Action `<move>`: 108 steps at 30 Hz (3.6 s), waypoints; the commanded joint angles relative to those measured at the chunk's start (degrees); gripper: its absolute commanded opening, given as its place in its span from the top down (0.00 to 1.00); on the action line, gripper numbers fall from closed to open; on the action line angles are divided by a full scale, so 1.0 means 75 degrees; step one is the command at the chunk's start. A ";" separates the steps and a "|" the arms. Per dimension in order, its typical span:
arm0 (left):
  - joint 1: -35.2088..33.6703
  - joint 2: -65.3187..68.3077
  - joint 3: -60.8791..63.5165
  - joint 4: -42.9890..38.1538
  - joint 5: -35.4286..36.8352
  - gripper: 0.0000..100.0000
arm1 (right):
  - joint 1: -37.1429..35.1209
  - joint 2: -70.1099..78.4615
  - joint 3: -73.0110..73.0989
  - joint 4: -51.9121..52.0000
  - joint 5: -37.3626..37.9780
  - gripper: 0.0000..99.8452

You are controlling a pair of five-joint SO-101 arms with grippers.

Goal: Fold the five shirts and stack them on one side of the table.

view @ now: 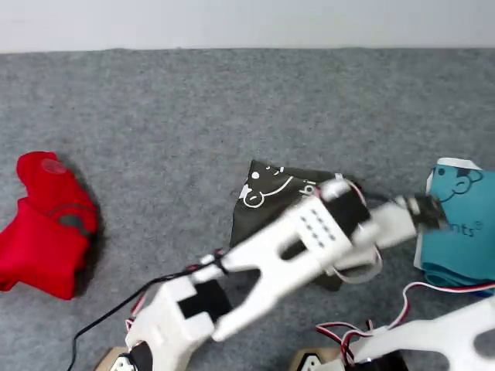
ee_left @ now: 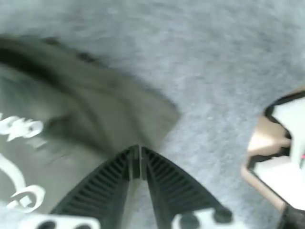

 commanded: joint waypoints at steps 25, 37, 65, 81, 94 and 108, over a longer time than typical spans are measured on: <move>0.0738 0.1629 -0.0779 0.0246 -0.0059 0.99 | 0.0018 -0.0147 -0.0293 0.0076 0.0070 0.99; -0.0516 -0.0258 -0.0428 0.0246 -0.0012 0.99 | 0.0018 -0.0170 -0.0293 0.0076 0.0070 0.99; -0.7830 -0.7244 0.5562 0.0199 -0.0645 0.99 | -0.8574 0.2350 0.0258 -0.2069 -0.3681 0.99; -1.0456 -0.7678 0.7156 -0.0387 -0.1313 0.99 | -0.8680 0.5199 -0.1289 -0.2725 -0.4900 0.88; -1.0421 -0.7642 0.7215 -0.0399 -0.1313 0.99 | -0.8399 0.6464 -0.1817 -0.2737 -0.4911 0.88; -1.0421 -0.7642 0.7215 -0.0399 -0.1313 0.99 | -0.8445 0.7039 -0.1969 -0.3475 -0.4853 0.99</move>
